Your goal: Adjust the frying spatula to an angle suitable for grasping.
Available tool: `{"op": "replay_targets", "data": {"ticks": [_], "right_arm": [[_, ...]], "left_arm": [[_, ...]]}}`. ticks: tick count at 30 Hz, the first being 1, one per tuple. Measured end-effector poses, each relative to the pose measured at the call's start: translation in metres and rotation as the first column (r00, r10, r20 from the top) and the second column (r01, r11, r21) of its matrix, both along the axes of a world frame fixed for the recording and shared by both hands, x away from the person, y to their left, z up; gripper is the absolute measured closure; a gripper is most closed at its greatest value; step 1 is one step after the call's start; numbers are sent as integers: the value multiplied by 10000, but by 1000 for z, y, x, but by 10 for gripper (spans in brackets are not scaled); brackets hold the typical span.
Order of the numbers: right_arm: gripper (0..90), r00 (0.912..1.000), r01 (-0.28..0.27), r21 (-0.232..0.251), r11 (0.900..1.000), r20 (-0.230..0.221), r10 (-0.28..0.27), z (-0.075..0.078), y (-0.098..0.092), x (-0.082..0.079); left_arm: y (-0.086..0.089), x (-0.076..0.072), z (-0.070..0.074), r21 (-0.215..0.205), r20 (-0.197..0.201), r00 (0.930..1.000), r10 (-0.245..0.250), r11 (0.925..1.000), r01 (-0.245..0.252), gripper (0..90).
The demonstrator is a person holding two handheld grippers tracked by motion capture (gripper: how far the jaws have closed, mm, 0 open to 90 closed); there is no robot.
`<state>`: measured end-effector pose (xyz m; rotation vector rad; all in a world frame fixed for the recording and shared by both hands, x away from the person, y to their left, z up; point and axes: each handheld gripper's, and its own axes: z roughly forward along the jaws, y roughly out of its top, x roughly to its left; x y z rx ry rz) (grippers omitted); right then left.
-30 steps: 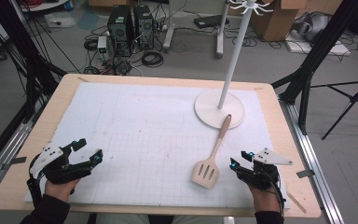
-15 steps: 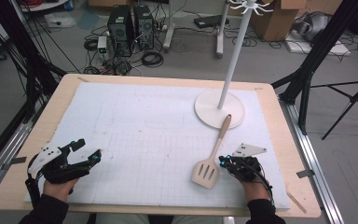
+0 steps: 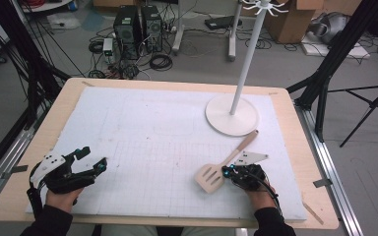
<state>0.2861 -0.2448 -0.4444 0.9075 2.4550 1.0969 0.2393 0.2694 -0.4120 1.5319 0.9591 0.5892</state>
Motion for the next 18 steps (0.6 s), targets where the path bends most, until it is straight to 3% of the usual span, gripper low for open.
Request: {"op": "replay_targets", "data": {"ticks": [7, 9, 11, 18], "right_arm": [[894, 10000, 59, -85, 9999, -65, -59, 1, 12, 1], [895, 9994, 334, 17, 9994, 69, -334, 3, 9, 2], [894, 9945, 1019, 416, 9939, 189, -1027, 9, 3, 7], [894, 9920, 1245, 299, 9918, 161, -1250, 8, 11, 17]], "left_arm": [[1, -1, 0, -1, 18, 10000, 27, 10000, -27, 212], [1, -1, 0, -54, 24, 10000, 43, 10000, -43, 212], [1, -1, 0, -67, 22, 10000, 40, 10000, -40, 212], [1, 0, 0, -46, -3, 10000, -11, 10000, 11, 212]]}}
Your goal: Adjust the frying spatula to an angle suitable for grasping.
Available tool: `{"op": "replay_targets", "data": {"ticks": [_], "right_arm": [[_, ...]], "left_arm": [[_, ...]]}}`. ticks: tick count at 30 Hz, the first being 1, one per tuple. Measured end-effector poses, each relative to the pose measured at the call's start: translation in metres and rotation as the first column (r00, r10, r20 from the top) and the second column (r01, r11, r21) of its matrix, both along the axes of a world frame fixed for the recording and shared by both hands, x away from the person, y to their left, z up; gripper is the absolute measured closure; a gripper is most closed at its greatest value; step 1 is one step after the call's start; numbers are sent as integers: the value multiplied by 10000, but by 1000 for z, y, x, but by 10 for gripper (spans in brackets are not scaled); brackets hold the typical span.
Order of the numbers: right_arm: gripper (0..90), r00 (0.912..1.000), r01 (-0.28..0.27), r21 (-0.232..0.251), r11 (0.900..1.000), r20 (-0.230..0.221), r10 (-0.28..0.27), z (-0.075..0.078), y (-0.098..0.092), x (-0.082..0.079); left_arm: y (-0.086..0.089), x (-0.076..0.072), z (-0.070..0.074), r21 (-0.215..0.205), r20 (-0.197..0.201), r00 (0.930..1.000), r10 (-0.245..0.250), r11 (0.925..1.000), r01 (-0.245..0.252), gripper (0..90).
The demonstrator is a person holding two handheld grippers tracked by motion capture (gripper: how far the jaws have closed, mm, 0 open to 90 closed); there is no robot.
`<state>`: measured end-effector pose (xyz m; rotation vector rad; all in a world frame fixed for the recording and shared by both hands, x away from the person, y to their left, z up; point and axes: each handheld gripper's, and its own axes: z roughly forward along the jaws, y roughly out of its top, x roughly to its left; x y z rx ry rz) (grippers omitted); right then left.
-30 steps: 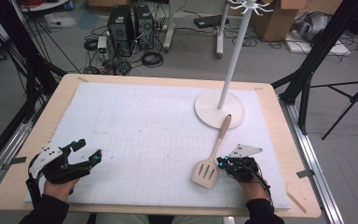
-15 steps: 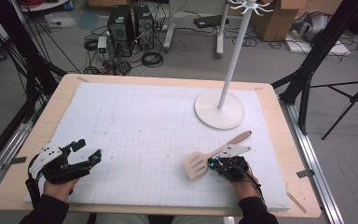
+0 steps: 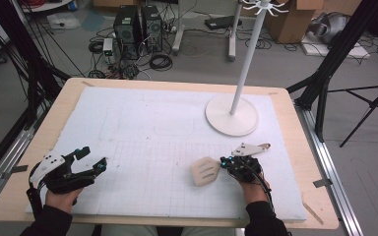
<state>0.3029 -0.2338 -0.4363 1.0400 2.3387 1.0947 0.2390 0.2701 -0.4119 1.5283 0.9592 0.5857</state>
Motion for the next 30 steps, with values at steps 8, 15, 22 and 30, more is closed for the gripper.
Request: {"op": "replay_targets", "data": {"ticks": [8, 15, 22, 30], "right_arm": [[897, 9983, -574, -167, 9982, -47, 574, -5, 17, -4], [898, 9980, -553, -159, 9983, -303, 548, -4, 25, 1], [897, 9973, -552, -122, 9984, -485, 545, -1, 30, 3], [896, 9981, 607, 158, 9980, 97, -608, 2, 22, 5]], "left_arm": [[1, 1, 0, -64, 4, 10000, 3, 10000, -3, 212], [0, 1, 0, -74, -2, 10000, -60, 10000, 60, 212], [1, 1, 0, -112, -11, 10000, -37, 9999, 37, 212], [3, 0, 0, -176, -35, 10000, -34, 9998, 34, 213]]}}
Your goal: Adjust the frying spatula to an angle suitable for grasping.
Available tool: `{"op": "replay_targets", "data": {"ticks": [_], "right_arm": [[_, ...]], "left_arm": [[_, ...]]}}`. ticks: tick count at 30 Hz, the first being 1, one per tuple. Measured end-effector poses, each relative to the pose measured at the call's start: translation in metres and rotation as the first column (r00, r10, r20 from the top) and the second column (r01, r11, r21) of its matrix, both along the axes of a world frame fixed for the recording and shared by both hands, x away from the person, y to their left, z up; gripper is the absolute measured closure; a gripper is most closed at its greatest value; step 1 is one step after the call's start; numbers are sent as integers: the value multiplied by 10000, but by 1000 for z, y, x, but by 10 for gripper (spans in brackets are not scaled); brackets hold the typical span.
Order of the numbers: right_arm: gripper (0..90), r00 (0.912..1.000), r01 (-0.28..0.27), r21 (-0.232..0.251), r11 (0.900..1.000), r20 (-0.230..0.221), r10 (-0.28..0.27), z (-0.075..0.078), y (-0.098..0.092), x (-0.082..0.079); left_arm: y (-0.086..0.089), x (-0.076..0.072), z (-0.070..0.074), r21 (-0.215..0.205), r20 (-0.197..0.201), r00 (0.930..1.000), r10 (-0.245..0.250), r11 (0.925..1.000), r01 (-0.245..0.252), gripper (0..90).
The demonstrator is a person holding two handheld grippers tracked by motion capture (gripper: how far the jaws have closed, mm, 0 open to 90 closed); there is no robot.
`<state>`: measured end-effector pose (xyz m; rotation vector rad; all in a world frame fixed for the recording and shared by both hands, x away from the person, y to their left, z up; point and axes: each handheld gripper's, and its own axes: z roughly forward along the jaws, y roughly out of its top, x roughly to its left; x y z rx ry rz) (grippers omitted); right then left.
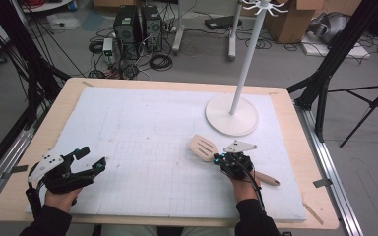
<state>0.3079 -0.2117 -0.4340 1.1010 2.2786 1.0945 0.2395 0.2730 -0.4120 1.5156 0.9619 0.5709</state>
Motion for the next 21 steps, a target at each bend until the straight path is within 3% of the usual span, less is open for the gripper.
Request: {"op": "replay_targets", "data": {"ticks": [2, 7, 11, 14, 18, 21], "right_arm": [[894, 9978, 642, -189, 9978, 156, -639, 1, -1, 1], [893, 9962, 874, -506, 9949, 37, -874, -1, 4, 6], [893, 9976, 676, -457, 9967, -118, -682, -5, 10, 9], [893, 9988, 481, -401, 9980, -58, -484, -6, 20, 7], [894, 9995, 289, -672, 9973, 163, -279, -7, 32, 3], [894, 9995, 317, -384, 9988, 15, -317, -7, 29, 5]], "left_arm": [[0, 0, 0, -63, 0, 10000, -7, 10000, 7, 213], [0, 1, 0, -100, 16, 10000, -39, 9999, 39, 213], [1, 1, 0, -132, -30, 10000, -65, 9999, 64, 213], [1, 1, 0, -137, 11, 10000, -46, 9999, 46, 213], [1, 1, 0, -134, -15, 10000, -60, 9999, 60, 213], [1, 1, 0, -178, 4, 10000, -48, 9998, 48, 212]]}}
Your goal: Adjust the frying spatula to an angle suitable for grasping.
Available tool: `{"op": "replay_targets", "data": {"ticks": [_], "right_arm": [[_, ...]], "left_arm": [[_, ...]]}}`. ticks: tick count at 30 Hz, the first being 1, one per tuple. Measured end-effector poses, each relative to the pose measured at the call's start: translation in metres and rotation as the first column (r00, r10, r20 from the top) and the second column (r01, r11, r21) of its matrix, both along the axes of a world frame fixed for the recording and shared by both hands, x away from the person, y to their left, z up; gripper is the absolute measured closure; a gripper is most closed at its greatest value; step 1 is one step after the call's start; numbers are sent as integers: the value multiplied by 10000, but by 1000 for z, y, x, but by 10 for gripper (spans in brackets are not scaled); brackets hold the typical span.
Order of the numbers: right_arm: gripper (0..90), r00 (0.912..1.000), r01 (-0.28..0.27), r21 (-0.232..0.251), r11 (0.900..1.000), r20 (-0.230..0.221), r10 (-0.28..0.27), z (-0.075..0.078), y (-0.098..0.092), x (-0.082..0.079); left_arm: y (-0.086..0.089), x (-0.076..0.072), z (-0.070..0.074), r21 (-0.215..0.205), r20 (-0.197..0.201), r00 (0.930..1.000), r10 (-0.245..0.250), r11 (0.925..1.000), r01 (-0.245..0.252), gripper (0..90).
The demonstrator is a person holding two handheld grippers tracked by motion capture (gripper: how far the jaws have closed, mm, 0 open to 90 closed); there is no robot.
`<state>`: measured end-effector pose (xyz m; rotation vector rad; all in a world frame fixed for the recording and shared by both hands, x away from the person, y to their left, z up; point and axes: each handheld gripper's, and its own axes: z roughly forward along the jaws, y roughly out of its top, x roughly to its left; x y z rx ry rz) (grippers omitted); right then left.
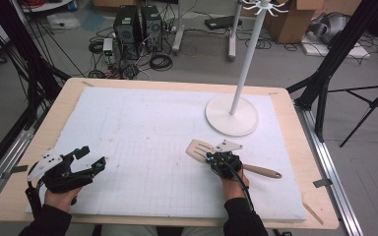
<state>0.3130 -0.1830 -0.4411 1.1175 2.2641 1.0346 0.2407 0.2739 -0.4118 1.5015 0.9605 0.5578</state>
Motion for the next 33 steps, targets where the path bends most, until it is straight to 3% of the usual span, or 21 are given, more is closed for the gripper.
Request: {"op": "replay_targets", "data": {"ticks": [2, 6, 10, 11, 13, 14, 17, 18, 20, 23, 26, 33], "right_arm": [[895, 9997, -45, 151, 9999, -230, 48, 1, -2, 2], [895, 9995, 240, 140, 9996, -210, -237, 4, -7, 6], [895, 9963, 859, -398, 9955, -11, -860, 12, -14, 12], [894, 9942, 1075, -496, 9930, 34, -1075, 13, -17, 14], [894, 9855, 1607, -509, 9857, -465, -1631, 12, -23, 18], [894, 9855, 1607, -509, 9857, -465, -1631, 12, -23, 18], [894, 9739, 2114, -952, 9728, -640, -2179, 9, -25, 21], [894, 9633, 2434, -959, 9652, -921, -2521, 6, -29, 24], [894, 9605, 2512, -741, 9651, -1046, -2580, 6, -30, 25], [894, 9692, 2022, -264, 9790, -1385, -2039, 6, -29, 28], [894, 9763, 1610, -88, 9869, -1452, -1606, 5, -24, 28], [894, 9870, 899, 114, 9959, -1345, -875, 3, -8, 20]], "left_arm": [[0, 0, 0, 2, 11, 10000, 15, 10000, -15, 213], [2, 0, 0, -26, -4, 10000, 43, 10000, -43, 213], [3, 0, 0, -16, -22, 10000, 53, 10000, -53, 213], [3, 0, 0, -5, -12, 10000, 52, 10000, -53, 213], [3, 0, 0, -7, -9, 10000, 60, 10000, -60, 213], [3, 0, 0, -20, -11, 10000, 65, 10000, -65, 213], [3, 0, 0, -38, -36, 10000, 47, 10000, -47, 213], [3, -1, 0, -8, -12, 10000, 28, 10000, -28, 213], [3, -1, 0, -5, 29, 10000, 28, 10000, -28, 213], [3, 0, 0, -14, -47, 10000, 22, 10000, -22, 213], [2, 1, 0, -24, -7, 10000, 28, 10000, -28, 213], [2, 1, 0, 46, -15, 10000, -11, 10000, 11, 213]]}}
